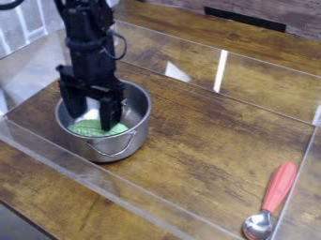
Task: Remove the green object from the silver pot and put it on the table
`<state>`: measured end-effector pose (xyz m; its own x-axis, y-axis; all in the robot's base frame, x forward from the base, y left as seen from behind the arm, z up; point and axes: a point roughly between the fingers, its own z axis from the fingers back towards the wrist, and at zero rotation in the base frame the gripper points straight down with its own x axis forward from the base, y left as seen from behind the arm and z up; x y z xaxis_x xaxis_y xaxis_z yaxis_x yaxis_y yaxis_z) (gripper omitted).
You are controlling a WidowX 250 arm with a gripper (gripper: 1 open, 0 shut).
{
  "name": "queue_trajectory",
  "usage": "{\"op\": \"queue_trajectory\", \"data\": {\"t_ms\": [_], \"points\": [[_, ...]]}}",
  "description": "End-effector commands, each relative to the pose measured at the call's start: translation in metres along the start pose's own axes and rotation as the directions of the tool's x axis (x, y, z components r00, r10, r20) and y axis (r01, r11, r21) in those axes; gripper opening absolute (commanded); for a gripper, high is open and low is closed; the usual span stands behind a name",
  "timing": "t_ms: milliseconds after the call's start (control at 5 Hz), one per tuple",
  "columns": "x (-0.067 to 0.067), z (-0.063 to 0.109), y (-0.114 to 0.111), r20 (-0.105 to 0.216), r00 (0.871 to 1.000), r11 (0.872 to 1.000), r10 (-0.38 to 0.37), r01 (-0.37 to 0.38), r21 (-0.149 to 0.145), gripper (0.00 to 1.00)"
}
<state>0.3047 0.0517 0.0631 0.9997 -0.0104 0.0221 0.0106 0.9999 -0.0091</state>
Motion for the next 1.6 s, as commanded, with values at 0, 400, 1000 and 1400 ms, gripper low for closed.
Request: {"op": "queue_trajectory", "data": {"t_ms": [0,400,1000,1400], "points": [[0.002,-0.004,0.004,0.047,0.999,1.000,-0.004,0.004,0.003,1.00],[0.009,-0.021,-0.006,0.073,0.996,0.999,-0.054,0.054,0.001,1.00],[0.016,-0.033,-0.031,0.043,0.996,0.997,-0.077,0.077,-0.005,1.00],[0.020,-0.027,-0.024,0.016,0.999,0.999,-0.031,0.032,-0.031,1.00]]}}
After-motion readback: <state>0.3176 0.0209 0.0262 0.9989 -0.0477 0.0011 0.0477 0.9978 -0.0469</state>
